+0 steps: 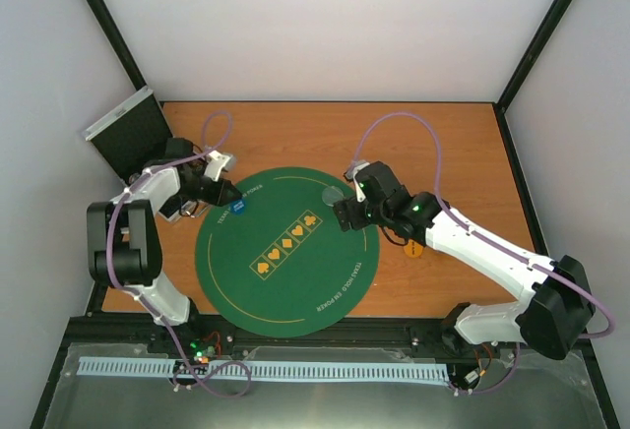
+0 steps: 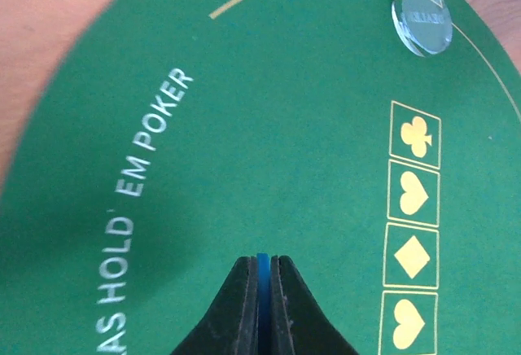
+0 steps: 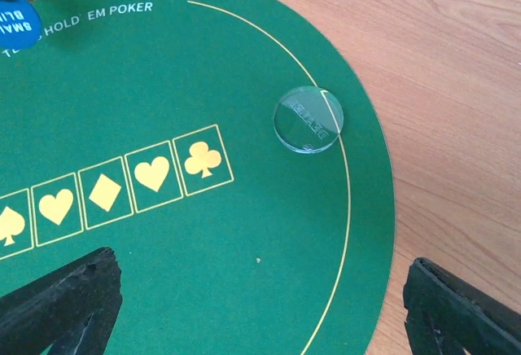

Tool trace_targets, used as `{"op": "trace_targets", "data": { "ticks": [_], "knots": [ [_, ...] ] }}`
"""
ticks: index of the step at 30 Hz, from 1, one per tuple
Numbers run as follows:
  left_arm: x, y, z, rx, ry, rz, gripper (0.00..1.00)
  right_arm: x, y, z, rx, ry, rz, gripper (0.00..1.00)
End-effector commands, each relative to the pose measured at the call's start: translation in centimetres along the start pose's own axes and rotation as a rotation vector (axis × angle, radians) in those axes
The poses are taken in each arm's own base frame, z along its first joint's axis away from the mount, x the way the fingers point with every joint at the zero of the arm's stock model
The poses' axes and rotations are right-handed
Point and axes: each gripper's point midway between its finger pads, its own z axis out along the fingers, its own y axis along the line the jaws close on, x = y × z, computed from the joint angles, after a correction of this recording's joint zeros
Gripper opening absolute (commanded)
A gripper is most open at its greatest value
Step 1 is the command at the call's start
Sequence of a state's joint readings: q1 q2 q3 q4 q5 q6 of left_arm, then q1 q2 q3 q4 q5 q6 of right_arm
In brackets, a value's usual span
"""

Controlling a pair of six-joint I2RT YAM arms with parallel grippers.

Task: Distribute texas hold em gaming equipment

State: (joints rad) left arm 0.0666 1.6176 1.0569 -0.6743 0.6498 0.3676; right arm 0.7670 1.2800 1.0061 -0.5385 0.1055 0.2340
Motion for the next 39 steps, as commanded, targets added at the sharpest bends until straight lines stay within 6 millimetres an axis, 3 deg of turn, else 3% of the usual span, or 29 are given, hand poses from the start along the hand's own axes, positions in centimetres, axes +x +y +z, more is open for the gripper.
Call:
{"op": "trace_targets", "data": {
  "ticks": [1,5,9,12,18,20,23,27,31,35,39],
  "knots": [
    [-2.1,-0.9,0.9,0.128,-0.064,0.023,0.01,0.8,-0.8,0.2,0.024,0.016,0.019,0.94],
    [-2.5,-0.2,1.7,0.139,-0.066,0.015,0.00,0.9,-1.0,0.3,0.024,0.022,0.020,0.94],
    [-0.9,0.1,3.1,0.174,-0.022,-0.022,0.01,1.1,-1.2,0.1,0.026,0.023,0.025,0.94],
    [-0.1,1.4,4.0,0.135,-0.001,-0.026,0.01,1.4,-1.6,0.1,0.031,0.031,0.040,0.94],
    [-0.4,4.1,5.1,0.055,0.005,-0.044,0.01,2.9,-3.3,-0.4,0.087,0.087,0.087,0.95],
    [-0.5,4.2,5.1,0.050,0.007,-0.044,0.13,3.8,-4.4,-0.9,0.142,0.118,0.117,0.97],
    [-0.6,4.8,4.7,0.000,0.011,-0.032,0.47,6.0,-6.5,-1.7,0.245,0.191,0.171,1.00],
    [-1.5,5.8,3.0,-0.114,-0.008,-0.012,0.75,9.9,-8.7,-2.7,0.326,0.297,0.269,1.00],
    [-3.2,4.0,0.3,-0.128,-0.071,0.048,0.89,13.2,-10.7,-3.1,0.378,0.354,0.388,1.00],
    [-3.7,1.4,-2.0,-0.109,-0.128,0.096,0.98,13.2,-12.1,-3.6,0.455,0.338,0.493,1.00],
    [-3.1,-0.4,-3.2,-0.091,-0.148,0.121,1.00,15.8,-13.1,-2.5,0.529,0.348,0.612,1.00]
  ]
}}
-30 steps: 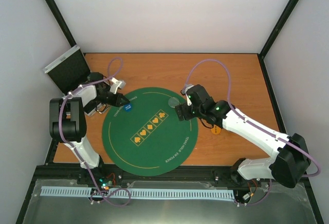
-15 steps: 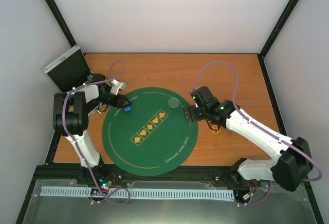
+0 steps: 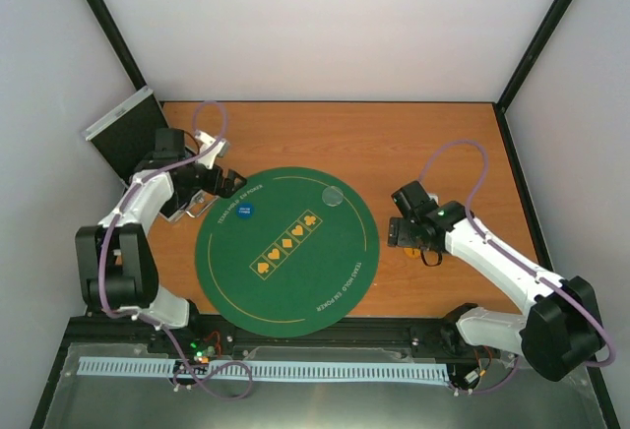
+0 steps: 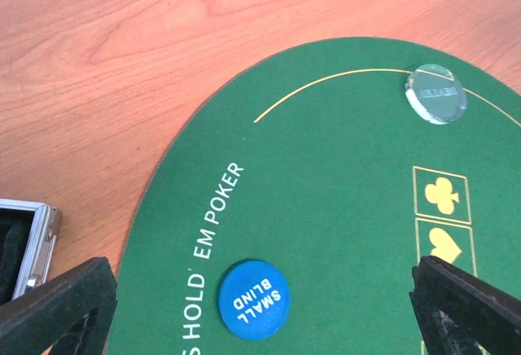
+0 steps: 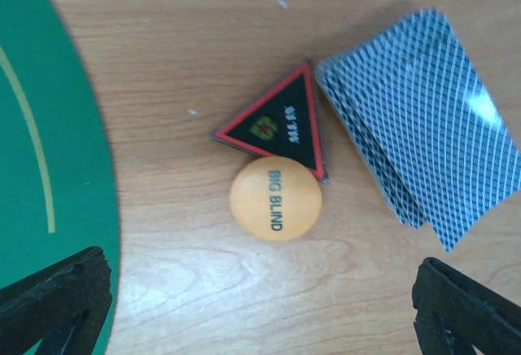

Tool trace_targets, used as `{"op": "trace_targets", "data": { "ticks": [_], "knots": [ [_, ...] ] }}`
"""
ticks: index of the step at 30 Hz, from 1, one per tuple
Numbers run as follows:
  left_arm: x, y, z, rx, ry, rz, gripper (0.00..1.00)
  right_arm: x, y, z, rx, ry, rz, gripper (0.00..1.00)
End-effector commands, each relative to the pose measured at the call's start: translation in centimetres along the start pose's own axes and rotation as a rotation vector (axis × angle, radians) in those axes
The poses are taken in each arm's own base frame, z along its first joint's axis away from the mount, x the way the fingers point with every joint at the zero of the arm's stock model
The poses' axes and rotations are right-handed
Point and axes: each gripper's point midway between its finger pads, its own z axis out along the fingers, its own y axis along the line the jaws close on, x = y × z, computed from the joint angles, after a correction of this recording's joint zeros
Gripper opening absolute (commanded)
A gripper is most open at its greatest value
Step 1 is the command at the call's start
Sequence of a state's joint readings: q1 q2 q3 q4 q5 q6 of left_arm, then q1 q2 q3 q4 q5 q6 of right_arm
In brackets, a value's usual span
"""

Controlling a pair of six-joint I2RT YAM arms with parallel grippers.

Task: Distribute texas hold em gaming equipment

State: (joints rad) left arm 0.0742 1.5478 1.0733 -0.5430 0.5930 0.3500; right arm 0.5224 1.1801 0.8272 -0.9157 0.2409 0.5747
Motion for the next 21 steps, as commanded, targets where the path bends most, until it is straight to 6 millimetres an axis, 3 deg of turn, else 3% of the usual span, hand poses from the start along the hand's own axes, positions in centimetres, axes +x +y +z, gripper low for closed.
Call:
{"op": "trace_targets", "data": {
  "ticks": [1,4,12,21],
  "knots": [
    [0.9,-1.8,-1.2,0.033,-0.012,0.017,1.00,1.8,-1.7,2.5,0.061,0.032,0.177,1.00],
    [1.3,-2.8,-2.0,0.045,-0.037,0.035,1.00,2.7,-1.7,4.3,0.039,0.075,0.227,0.99],
    [0.9,-4.3,-3.8,0.050,-0.074,0.092,1.00,2.5,-1.7,5.7,0.055,0.072,0.235,0.83],
    [0.5,-5.1,-4.0,0.090,-0.092,0.084,1.00,2.6,-1.6,7.4,0.078,0.087,0.212,0.80]
  ]
}}
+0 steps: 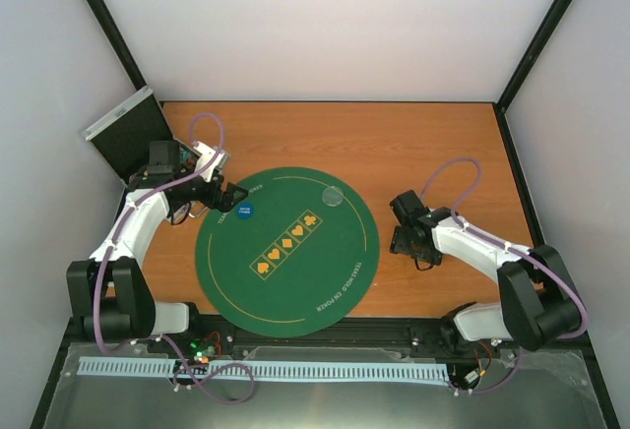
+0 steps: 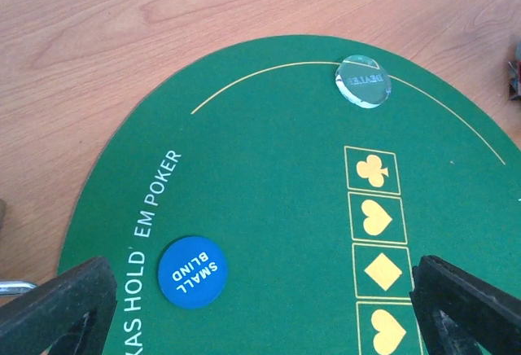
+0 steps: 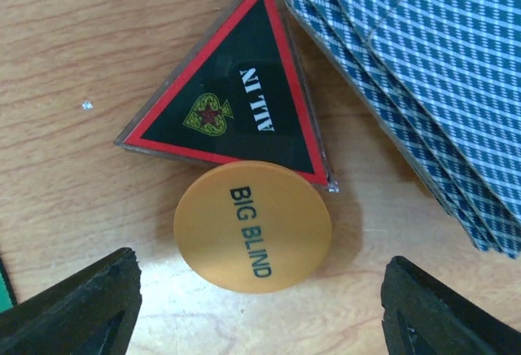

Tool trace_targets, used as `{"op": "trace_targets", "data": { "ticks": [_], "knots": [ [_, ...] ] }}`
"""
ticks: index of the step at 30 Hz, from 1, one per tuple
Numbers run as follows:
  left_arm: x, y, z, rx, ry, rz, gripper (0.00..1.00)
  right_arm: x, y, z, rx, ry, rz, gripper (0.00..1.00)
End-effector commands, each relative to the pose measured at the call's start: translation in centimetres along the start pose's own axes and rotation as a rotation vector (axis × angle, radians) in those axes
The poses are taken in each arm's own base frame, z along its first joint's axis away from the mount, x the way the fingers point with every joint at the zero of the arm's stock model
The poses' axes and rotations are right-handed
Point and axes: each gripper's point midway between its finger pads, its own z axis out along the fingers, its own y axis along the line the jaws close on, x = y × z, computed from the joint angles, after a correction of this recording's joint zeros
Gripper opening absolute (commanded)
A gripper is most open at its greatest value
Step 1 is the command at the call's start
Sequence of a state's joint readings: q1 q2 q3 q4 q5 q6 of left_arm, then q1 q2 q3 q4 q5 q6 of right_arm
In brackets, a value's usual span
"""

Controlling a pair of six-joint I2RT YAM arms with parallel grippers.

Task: Distribute texas hold em gaming equipment

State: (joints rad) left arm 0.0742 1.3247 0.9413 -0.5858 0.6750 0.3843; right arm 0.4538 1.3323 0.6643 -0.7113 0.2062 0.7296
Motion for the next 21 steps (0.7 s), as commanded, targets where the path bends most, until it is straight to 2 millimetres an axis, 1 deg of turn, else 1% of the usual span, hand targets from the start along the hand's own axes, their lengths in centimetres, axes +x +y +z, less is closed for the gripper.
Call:
{"op": "trace_targets", "data": {
  "ticks": [1,8,11,13,16,21],
  "knots": [
    [-0.8,-0.6,-0.4,0.033,-0.022,0.017,1.00,-0.7,-0.1,0.9,0.015,-0.026,0.021,0.79],
    [-0.7,-0.7,-0.5,0.041,-0.016,0.009,1.00,-0.6,-0.1,2.1,-0.001,-0.005,0.022,0.71],
    [-0.9,-0.8,-0.5,0.041,-0.019,0.012,1.00,-0.6,-0.2,2.4,0.000,0.001,0.023,0.69],
    [-0.9,-0.8,-0.5,0.041,-0.018,0.011,1.00,-0.6,-0.2,2.6,-0.001,0.000,0.024,0.65],
    [-1.0,-0.8,-0.6,0.043,-0.019,0.009,1.00,-0.6,-0.2,2.8,0.000,0.006,0.018,0.63],
    [-1.0,-1.2,-0.7,0.063,-0.015,0.015,1.00,-0.5,-0.4,2.7,0.008,0.010,0.005,0.51]
  ]
}}
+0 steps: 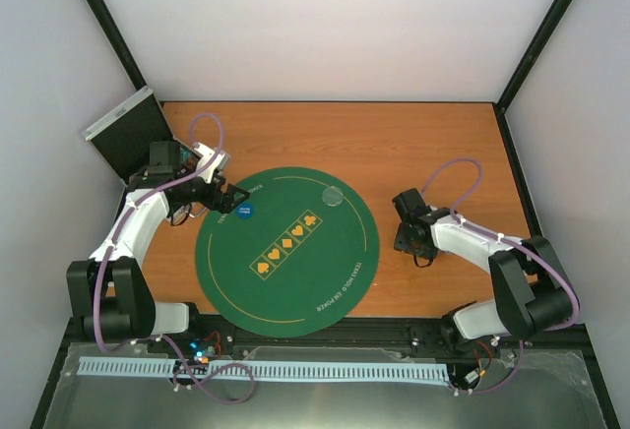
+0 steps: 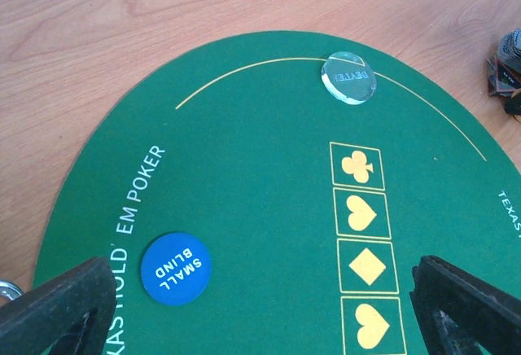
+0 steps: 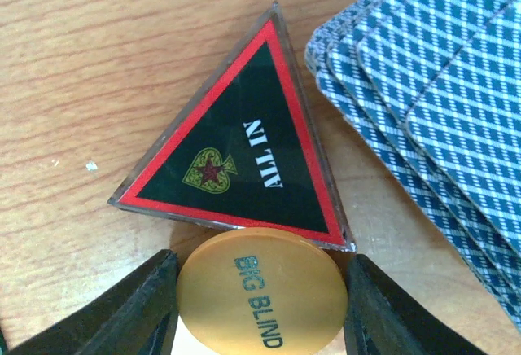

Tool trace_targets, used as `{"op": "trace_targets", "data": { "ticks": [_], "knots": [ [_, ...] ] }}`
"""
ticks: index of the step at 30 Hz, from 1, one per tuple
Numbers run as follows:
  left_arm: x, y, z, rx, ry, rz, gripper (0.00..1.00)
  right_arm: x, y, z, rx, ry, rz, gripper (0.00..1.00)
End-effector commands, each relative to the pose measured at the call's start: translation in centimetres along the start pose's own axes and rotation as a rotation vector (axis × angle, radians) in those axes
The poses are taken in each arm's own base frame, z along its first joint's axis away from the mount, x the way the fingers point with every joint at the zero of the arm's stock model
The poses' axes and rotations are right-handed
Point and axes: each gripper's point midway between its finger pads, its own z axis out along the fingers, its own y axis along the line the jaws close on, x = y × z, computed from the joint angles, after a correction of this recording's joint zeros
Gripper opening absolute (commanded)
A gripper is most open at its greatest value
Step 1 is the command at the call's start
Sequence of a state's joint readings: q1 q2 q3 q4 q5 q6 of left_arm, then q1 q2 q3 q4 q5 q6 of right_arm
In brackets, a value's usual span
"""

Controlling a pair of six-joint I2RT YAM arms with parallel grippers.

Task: Distribute texas hold em gaming equipment

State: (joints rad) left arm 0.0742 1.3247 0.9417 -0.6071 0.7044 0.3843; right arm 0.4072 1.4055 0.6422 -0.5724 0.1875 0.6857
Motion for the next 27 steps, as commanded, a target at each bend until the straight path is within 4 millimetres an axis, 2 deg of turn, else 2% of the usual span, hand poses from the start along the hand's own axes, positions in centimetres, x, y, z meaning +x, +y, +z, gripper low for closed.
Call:
{"op": "trace_targets", "data": {
  "ticks": [1,6,11,15,18,20,22,23,24,27],
  "knots": [
    [-1.1,-0.7,-0.7,0.032,-0.015,0.028,1.00,0.7,-1.0,0.5,0.034,0.027,-0.004,0.50],
    [-1.2,-0.9,-1.1,0.027,-0.016,0.043,1.00,0.3,-0.8,-0.3,0.014,0.008,-0.011,0.43],
    [-1.2,-1.4,-1.5,0.036,-0.014,0.053,1.00,0.0,0.3,-1.6,-0.049,0.002,-0.049,0.38],
    [-0.4,-1.7,-1.5,0.043,0.012,0.042,1.00,-0.3,2.6,-4.6,-0.139,-0.056,-0.136,0.35],
    [0.3,-2.0,-1.6,0.048,0.028,0.039,1.00,0.5,5.6,-7.1,-0.217,-0.078,-0.247,0.32],
    [0.5,-2.3,-1.7,0.052,0.032,0.039,1.00,2.0,8.9,-8.8,-0.302,-0.074,-0.373,0.30],
    [0.7,-2.5,-1.8,0.051,0.030,0.041,1.00,4.5,11.8,-10.0,-0.358,-0.044,-0.515,0.27],
    [0.7,-2.5,-1.9,0.046,0.029,0.042,1.00,6.3,13.2,-10.5,-0.374,-0.028,-0.604,0.27],
    [0.9,-2.4,-2.0,0.031,0.032,0.044,1.00,9.4,15.1,-11.0,-0.360,0.006,-0.750,0.27],
    [1.0,-2.0,-2.2,0.001,0.037,0.041,1.00,13.1,15.8,-10.3,-0.275,0.073,-0.899,0.25]
  ]
}}
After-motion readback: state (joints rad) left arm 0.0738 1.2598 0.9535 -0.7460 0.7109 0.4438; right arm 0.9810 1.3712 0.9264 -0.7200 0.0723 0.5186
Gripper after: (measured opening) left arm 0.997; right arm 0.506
